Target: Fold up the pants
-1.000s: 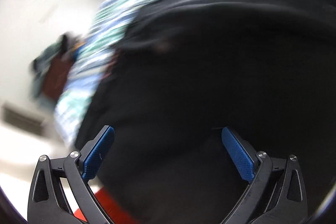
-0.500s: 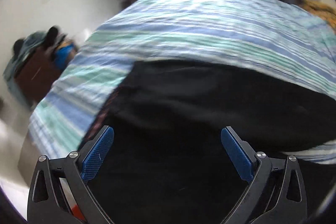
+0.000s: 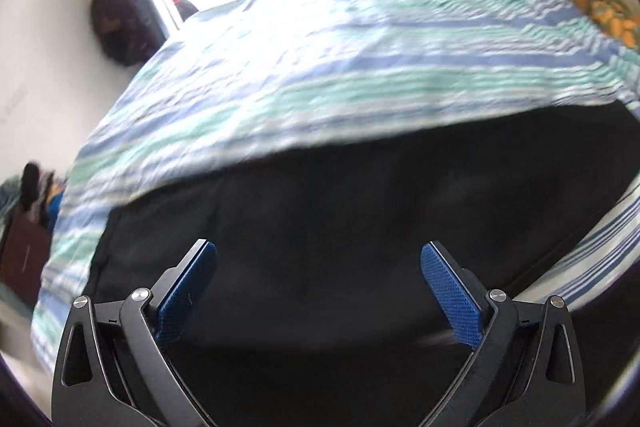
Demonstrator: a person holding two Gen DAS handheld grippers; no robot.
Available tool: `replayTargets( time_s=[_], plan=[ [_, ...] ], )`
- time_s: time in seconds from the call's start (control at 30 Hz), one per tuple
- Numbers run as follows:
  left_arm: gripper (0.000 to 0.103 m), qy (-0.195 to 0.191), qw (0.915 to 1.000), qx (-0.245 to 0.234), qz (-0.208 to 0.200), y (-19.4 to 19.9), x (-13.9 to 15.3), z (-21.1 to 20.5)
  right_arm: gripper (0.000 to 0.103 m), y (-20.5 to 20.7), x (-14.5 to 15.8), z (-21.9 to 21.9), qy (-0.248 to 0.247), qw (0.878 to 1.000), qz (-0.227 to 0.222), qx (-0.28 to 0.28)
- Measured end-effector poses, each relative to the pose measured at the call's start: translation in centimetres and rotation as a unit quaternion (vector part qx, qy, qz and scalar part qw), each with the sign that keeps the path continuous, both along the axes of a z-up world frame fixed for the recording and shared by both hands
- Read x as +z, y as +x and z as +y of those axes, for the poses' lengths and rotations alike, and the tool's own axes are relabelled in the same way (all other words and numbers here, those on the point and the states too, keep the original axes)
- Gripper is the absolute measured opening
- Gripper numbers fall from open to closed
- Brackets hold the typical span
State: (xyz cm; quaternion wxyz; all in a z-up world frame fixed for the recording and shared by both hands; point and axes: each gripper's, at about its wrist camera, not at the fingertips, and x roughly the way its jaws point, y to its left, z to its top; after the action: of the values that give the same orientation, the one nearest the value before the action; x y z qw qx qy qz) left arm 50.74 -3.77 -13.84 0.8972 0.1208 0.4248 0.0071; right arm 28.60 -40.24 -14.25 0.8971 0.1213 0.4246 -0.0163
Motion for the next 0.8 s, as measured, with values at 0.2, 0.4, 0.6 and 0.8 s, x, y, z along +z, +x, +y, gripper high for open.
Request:
replayTargets(
  time_s=[0.2, 0.4, 0.6, 0.8],
  plan=[
    [0.102, -0.057, 0.9960, 0.010, 0.068, 6.5, -5.2, -5.1, 0.102, 14.2, 2.4, 0.2, 0.005, 0.997, -0.027, 0.068],
    [0.103, -0.103, 0.9920, 0.025, 0.068, 4.2, -8.5, -5.3, 0.100, 24.1, -3.9, -3.4, 0.008, 0.995, 0.030, 0.092],
    [0.103, -0.114, 0.9920, 0.021, 0.050, 4.8, -9.7, -5.2, 0.082, 22.2, -6.0, -15.2, 0.010, 0.999, 0.035, 0.015],
    [0.103, -0.110, 0.9928, 0.021, 0.043, 4.9, -10.4, -4.9, 0.081, 17.6, -4.4, -26.2, -0.006, 0.992, 0.057, -0.113]
  ],
)
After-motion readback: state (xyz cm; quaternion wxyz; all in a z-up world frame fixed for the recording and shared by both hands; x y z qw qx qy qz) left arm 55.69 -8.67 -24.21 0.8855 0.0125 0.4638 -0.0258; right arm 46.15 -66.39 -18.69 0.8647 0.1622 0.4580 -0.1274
